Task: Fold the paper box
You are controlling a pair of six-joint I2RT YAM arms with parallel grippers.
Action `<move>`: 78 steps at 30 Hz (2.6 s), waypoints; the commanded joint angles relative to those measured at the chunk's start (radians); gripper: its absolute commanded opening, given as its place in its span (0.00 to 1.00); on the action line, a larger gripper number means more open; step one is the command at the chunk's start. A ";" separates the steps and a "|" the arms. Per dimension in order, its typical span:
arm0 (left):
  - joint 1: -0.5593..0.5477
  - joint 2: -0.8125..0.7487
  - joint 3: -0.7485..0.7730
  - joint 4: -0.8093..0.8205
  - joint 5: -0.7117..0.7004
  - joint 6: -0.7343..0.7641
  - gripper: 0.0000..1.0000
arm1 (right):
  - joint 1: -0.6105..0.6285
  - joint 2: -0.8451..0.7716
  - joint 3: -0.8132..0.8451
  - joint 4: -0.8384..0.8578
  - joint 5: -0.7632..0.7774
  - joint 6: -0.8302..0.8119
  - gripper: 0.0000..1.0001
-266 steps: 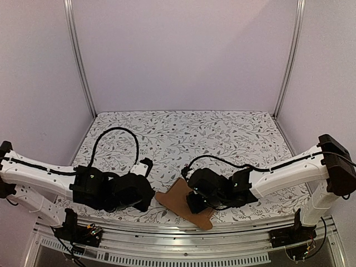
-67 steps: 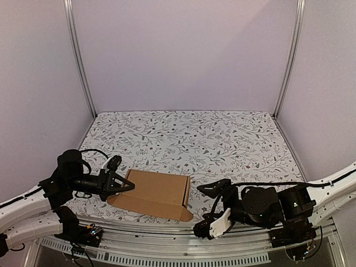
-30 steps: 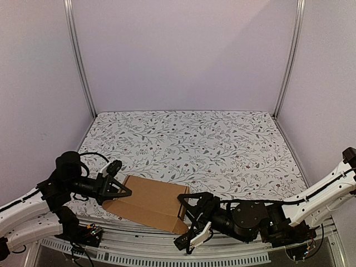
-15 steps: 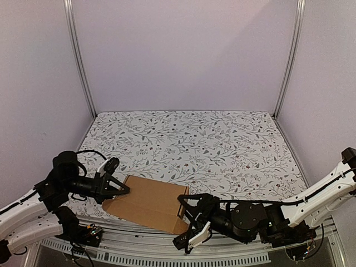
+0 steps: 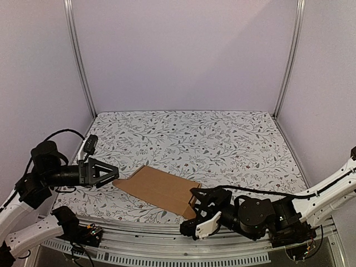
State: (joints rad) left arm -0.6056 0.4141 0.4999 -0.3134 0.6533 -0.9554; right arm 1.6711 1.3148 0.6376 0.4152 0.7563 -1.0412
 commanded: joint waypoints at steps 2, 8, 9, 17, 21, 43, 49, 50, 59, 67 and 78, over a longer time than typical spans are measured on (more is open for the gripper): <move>0.010 -0.002 0.045 -0.110 -0.146 0.133 0.91 | -0.051 -0.091 0.000 -0.257 -0.066 0.359 0.37; 0.010 0.009 0.052 -0.126 -0.185 0.215 0.91 | -0.220 -0.191 -0.010 -0.413 -0.385 0.668 0.37; 0.010 0.010 0.043 -0.115 -0.181 0.219 0.91 | -0.254 -0.204 -0.020 -0.414 -0.455 0.715 0.37; 0.009 0.087 0.005 -0.020 -0.090 0.266 0.88 | -0.453 -0.160 -0.056 -0.380 -0.903 0.944 0.36; 0.003 0.139 0.025 0.011 -0.106 0.268 0.87 | -0.533 -0.106 -0.072 -0.293 -1.087 1.024 0.38; -0.411 0.564 0.259 -0.179 -0.865 0.406 0.66 | -0.603 -0.081 -0.162 -0.130 -1.251 1.134 0.35; -0.411 0.531 0.237 -0.152 -0.748 0.382 0.58 | -0.604 -0.095 -0.166 -0.128 -1.244 1.138 0.34; -0.411 0.527 0.232 -0.147 -0.725 0.373 0.56 | -0.604 -0.095 -0.164 -0.128 -1.244 1.138 0.34; -0.411 0.455 0.184 -0.128 -0.661 0.321 0.41 | -0.604 -0.103 -0.159 -0.128 -1.241 1.136 0.33; -0.411 0.448 0.163 -0.129 -0.676 0.301 0.38 | -0.603 -0.116 -0.156 -0.128 -1.263 1.139 0.33; -0.412 0.425 0.149 -0.050 -0.566 0.302 0.42 | -0.603 -0.136 -0.162 -0.123 -1.272 1.147 0.33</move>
State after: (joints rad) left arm -1.0042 0.8528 0.6720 -0.4229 0.0139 -0.6510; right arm 1.0721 1.1995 0.4831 0.2672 -0.5064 0.0963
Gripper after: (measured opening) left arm 0.418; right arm 0.495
